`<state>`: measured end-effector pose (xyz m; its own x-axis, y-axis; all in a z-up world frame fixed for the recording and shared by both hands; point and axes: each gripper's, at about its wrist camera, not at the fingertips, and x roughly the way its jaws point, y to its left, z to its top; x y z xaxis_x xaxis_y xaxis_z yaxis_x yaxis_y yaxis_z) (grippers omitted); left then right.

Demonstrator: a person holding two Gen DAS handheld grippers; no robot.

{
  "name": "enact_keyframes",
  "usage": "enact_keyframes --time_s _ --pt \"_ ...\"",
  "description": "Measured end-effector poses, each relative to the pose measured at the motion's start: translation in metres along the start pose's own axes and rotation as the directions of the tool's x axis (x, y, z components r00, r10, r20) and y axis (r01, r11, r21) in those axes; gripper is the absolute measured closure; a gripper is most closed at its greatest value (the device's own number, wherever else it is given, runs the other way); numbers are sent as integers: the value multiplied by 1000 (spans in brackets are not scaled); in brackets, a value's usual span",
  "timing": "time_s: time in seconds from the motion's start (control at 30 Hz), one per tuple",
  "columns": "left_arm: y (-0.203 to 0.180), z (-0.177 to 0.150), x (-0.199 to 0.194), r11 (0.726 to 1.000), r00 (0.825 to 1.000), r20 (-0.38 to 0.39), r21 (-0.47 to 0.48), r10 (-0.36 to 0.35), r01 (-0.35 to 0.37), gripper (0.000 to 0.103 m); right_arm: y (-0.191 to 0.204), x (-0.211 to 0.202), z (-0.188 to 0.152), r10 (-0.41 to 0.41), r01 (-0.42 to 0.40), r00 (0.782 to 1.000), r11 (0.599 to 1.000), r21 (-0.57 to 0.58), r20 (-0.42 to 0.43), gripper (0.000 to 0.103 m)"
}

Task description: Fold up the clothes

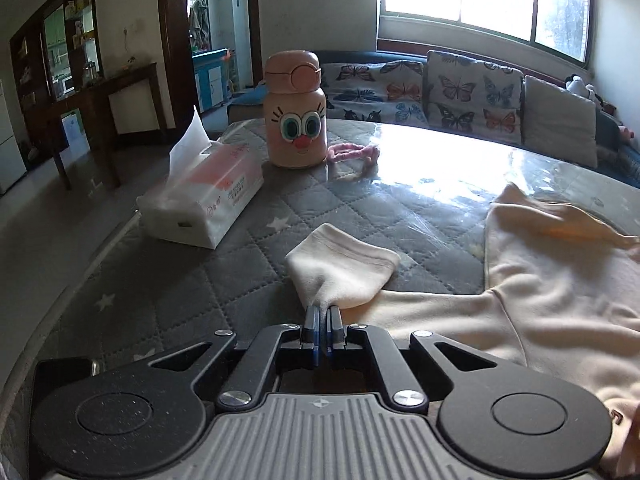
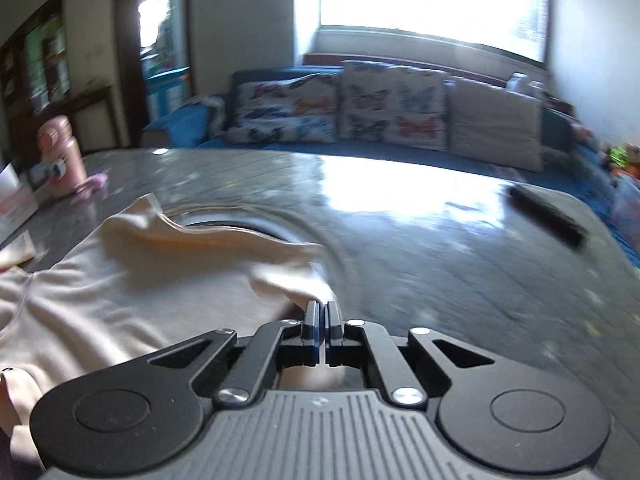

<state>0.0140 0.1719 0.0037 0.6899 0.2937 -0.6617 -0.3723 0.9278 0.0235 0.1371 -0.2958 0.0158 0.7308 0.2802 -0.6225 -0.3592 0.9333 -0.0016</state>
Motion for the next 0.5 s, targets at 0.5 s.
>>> enact_keyframes --time_s 0.5 --pt "-14 -30 -35 989 993 -68 102 -98 105 99 -91 -59 -54 -209 209 978 955 212 -22 101"
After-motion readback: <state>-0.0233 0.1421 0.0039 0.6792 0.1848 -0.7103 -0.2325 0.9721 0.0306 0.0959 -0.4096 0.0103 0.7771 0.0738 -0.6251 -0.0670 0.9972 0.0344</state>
